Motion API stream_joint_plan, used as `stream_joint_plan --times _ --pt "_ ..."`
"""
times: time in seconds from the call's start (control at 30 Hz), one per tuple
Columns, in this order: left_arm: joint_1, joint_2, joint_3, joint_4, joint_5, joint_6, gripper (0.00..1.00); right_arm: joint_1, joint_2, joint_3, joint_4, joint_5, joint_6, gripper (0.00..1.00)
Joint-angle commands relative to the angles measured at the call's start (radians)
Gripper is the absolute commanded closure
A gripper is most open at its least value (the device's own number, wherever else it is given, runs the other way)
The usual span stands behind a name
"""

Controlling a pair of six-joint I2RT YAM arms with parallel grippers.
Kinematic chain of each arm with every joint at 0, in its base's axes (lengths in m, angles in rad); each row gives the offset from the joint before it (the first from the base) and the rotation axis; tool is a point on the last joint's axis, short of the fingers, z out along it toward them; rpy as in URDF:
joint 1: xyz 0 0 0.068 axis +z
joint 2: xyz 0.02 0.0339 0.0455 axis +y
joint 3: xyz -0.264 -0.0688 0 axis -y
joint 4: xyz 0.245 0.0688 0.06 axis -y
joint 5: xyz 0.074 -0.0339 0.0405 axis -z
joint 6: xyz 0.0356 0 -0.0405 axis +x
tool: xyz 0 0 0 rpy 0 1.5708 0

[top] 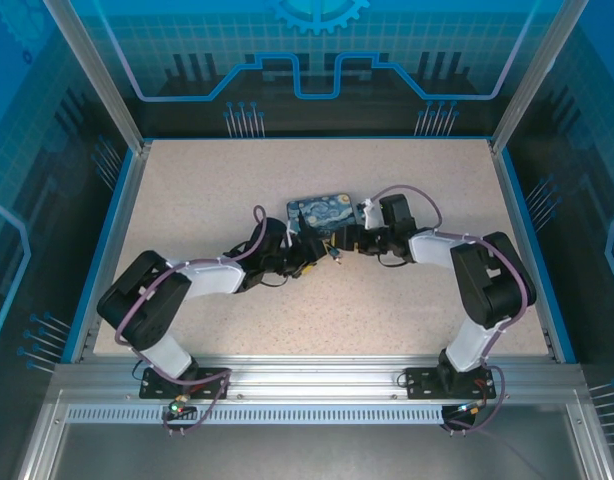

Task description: Unlock a padlock with a key

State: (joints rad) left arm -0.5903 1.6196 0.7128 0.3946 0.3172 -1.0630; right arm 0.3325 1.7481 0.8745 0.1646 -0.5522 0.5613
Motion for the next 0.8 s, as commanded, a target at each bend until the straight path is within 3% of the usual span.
stream_joint_plan --times 0.0,0.23,0.27,0.33,0.43,0.63,0.77 --pt "-0.003 -0.047 0.012 -0.067 -0.031 0.035 0.36 -0.009 0.028 0.085 -0.004 0.017 -0.003 0.4" --pt "0.005 -0.074 0.019 -0.081 -0.043 0.041 0.24 0.002 0.018 0.092 0.0 0.044 -0.023 0.4" --pt "0.007 -0.078 0.019 -0.081 -0.047 0.043 0.17 0.002 0.004 0.073 0.007 0.05 -0.024 0.4" --pt "0.011 -0.086 0.019 -0.08 -0.052 0.043 0.14 0.003 -0.022 0.032 0.026 0.064 -0.022 0.4" --pt "0.02 -0.101 0.024 -0.095 -0.058 0.05 0.01 0.005 -0.048 -0.03 0.042 0.087 -0.022 0.4" --pt "0.052 -0.148 0.043 -0.143 -0.085 0.087 0.01 0.015 -0.026 -0.066 0.058 0.108 -0.045 0.44" --pt "0.073 -0.201 0.079 -0.242 -0.162 0.157 0.01 0.029 0.0 -0.057 0.05 0.13 -0.077 0.47"
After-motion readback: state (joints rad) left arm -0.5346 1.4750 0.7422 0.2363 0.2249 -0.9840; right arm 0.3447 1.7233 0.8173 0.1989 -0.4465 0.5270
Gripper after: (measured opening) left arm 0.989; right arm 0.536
